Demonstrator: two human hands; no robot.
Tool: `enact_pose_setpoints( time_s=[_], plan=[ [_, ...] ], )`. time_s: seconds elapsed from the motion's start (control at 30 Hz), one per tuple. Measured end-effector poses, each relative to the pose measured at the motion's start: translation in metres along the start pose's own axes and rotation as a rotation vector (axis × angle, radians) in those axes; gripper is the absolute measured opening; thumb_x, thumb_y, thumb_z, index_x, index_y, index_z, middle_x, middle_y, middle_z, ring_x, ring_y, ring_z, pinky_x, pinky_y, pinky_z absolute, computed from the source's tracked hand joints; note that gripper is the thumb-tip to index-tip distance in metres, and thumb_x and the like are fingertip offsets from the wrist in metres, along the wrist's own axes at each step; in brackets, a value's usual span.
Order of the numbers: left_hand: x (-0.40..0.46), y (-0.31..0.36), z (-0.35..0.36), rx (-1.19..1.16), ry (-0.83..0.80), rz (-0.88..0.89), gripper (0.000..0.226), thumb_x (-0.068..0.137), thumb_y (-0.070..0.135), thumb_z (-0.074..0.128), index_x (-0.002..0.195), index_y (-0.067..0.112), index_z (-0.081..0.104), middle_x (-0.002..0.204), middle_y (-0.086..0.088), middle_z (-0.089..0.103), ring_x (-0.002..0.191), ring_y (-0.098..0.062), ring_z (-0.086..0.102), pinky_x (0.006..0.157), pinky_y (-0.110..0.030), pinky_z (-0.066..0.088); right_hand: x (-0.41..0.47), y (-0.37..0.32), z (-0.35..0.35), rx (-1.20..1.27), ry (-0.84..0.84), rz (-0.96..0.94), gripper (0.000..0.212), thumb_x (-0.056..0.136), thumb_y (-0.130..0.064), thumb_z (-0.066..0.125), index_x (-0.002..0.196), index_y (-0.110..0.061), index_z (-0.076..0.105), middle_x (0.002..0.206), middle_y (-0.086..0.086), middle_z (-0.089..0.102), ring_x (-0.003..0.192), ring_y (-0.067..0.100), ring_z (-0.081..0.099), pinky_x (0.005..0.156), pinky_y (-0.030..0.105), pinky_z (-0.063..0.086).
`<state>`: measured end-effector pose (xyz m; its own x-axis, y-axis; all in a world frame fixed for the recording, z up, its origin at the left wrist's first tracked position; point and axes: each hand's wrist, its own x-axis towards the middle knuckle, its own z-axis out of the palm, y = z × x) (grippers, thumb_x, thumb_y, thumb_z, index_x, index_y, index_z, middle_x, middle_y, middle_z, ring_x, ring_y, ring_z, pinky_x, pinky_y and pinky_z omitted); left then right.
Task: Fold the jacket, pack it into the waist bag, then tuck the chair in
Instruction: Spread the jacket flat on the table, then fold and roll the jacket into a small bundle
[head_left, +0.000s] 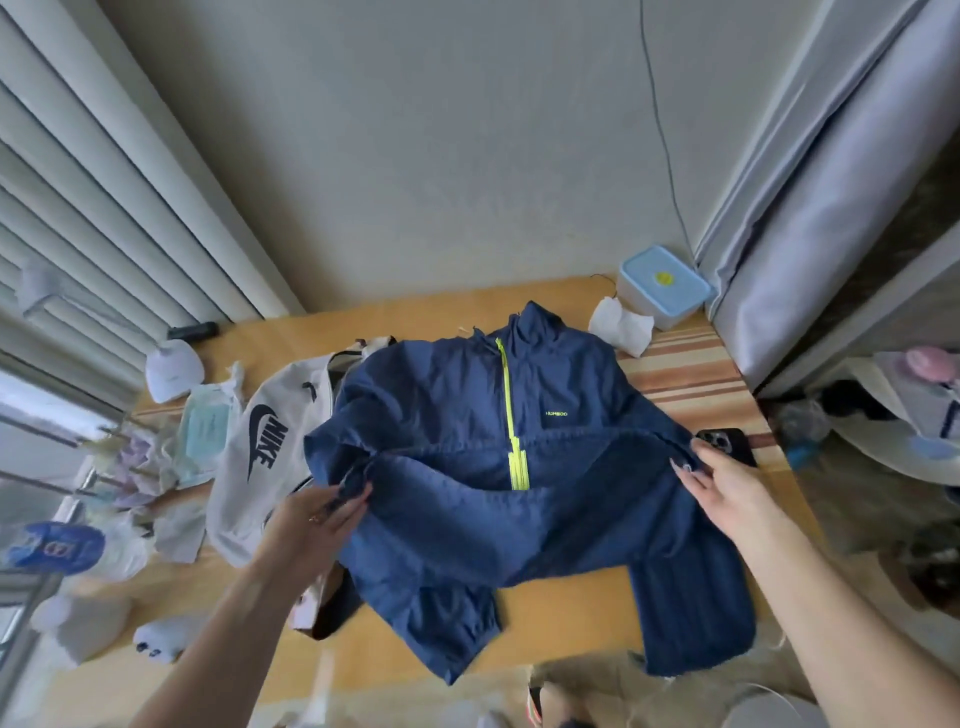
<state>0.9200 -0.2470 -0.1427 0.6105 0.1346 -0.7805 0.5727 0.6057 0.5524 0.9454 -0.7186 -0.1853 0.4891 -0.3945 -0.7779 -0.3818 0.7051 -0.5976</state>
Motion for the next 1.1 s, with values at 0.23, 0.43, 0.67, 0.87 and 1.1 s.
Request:
enact_pose_setpoints(
  time_s=[0.23, 0.43, 0.67, 0.87, 1.1],
  plan=[
    [0.095, 0.002, 0.046, 1.217, 0.370, 0.365, 0.077, 0.077, 0.037, 0.085, 0.144, 0.017, 0.052, 0.131, -0.017, 0.062, 0.121, -0.035, 0.058, 0.101, -0.052, 0.052, 0.071, 0.010, 0.034, -1.004, -0.017, -0.368, 0.070, 0.079, -0.023, 0.087, 0.141, -0.017, 0.054, 0.133, 0.013, 0.062, 0.120, 0.031, 0.061, 0.104, 0.049, 0.051],
    [0.132, -0.013, 0.061, 1.522, 0.487, 0.422, 0.043, 0.087, 0.032, 0.077, 0.126, 0.016, 0.066, 0.120, -0.011, 0.073, 0.113, -0.037, 0.065, 0.081, -0.041, 0.051, 0.113, 0.025, 0.038, -1.306, 0.019, -0.605, 0.032, 0.085, -0.015, 0.080, 0.115, -0.011, 0.069, 0.104, 0.016, 0.075, 0.090, 0.034, 0.066, 0.080, 0.039, 0.048],
    [0.134, -0.010, 0.079, 1.321, 0.692, 0.630, 0.024, 0.095, 0.022, 0.065, 0.117, 0.013, 0.063, 0.122, -0.016, 0.064, 0.113, -0.041, 0.057, 0.092, -0.052, 0.048, 0.114, -0.006, 0.073, -1.480, 0.209, -0.752, 0.017, 0.089, -0.019, 0.072, 0.104, -0.013, 0.071, 0.104, 0.017, 0.072, 0.100, 0.044, 0.065, 0.079, 0.047, 0.051],
    [0.181, 0.001, 0.161, 1.513, 0.372, 0.994, 0.036, 0.093, 0.032, 0.070, 0.125, 0.018, 0.064, 0.129, -0.005, 0.065, 0.122, -0.032, 0.052, 0.096, -0.044, 0.045, 0.122, -0.031, 0.222, -1.234, -0.185, -0.560, 0.050, 0.095, -0.054, 0.058, 0.122, -0.013, 0.065, 0.124, 0.004, 0.071, 0.113, 0.025, 0.066, 0.091, 0.038, 0.050],
    [0.259, 0.053, 0.216, 1.654, 0.117, 0.719, 0.037, 0.087, 0.022, 0.068, 0.124, 0.025, 0.067, 0.105, -0.002, 0.079, 0.109, -0.031, 0.068, 0.103, -0.044, 0.049, 0.171, -0.018, 0.294, -1.423, -0.456, -0.583, 0.034, 0.089, -0.023, 0.076, 0.122, -0.015, 0.071, 0.118, 0.005, 0.074, 0.109, 0.025, 0.068, 0.095, 0.037, 0.053]
  ],
)
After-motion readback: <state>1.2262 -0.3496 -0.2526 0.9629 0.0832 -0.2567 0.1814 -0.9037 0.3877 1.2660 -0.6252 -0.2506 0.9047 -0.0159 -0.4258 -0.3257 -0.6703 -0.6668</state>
